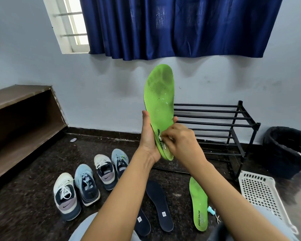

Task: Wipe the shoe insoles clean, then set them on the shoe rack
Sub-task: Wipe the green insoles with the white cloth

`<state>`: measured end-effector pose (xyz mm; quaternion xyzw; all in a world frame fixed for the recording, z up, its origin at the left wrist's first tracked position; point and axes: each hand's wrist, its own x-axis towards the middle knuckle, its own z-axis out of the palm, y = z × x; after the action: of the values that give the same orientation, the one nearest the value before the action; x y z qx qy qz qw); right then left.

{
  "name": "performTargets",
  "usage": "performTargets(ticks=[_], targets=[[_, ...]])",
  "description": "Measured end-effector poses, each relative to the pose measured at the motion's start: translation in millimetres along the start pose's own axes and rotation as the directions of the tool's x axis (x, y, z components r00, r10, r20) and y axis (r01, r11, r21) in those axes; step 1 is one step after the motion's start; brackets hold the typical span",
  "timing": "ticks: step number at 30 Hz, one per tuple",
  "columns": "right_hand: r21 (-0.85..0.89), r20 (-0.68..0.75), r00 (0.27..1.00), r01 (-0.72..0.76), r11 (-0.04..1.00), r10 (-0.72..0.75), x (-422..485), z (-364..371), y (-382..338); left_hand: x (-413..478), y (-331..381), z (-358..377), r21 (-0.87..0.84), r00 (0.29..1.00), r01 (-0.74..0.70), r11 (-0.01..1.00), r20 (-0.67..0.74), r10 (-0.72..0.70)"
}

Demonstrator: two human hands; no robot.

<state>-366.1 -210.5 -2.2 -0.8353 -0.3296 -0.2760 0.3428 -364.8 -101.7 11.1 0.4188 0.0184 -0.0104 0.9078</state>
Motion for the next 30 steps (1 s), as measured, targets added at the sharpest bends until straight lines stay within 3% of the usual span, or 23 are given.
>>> performTargets(ticks=[7, 15, 21, 26, 30], targets=[[0.041, -0.247, 0.963, -0.104, 0.994, 0.11, 18.2, 0.3, -3.0, -4.9, -12.9, 6.3, -0.063, 0.999, 0.015, 0.998, 0.035, -0.013], [0.228, -0.091, 0.995, -0.025, 0.973, 0.047, -4.2, 6.6, -18.1, 2.1, 10.1, -3.9, -0.086, 0.997, 0.072, 0.994, 0.035, -0.069], [0.203, -0.162, 0.986, -0.001, 0.979, 0.034, 4.0, 4.5, -20.3, -3.2, 4.8, -2.3, -0.073, 0.998, 0.06, 0.996, 0.019, -0.059], [0.193, -0.27, 0.953, -0.089, 0.977, 0.14, 16.9, 1.4, -12.5, -8.6, -13.6, 5.7, -0.092, 0.996, 0.082, 0.992, 0.025, -0.08], [0.266, -0.21, 0.967, -0.085, 0.96, 0.144, 12.7, 5.0, -14.3, -7.9, -10.1, 0.5, -0.079, 0.997, 0.075, 0.994, 0.004, -0.075]])
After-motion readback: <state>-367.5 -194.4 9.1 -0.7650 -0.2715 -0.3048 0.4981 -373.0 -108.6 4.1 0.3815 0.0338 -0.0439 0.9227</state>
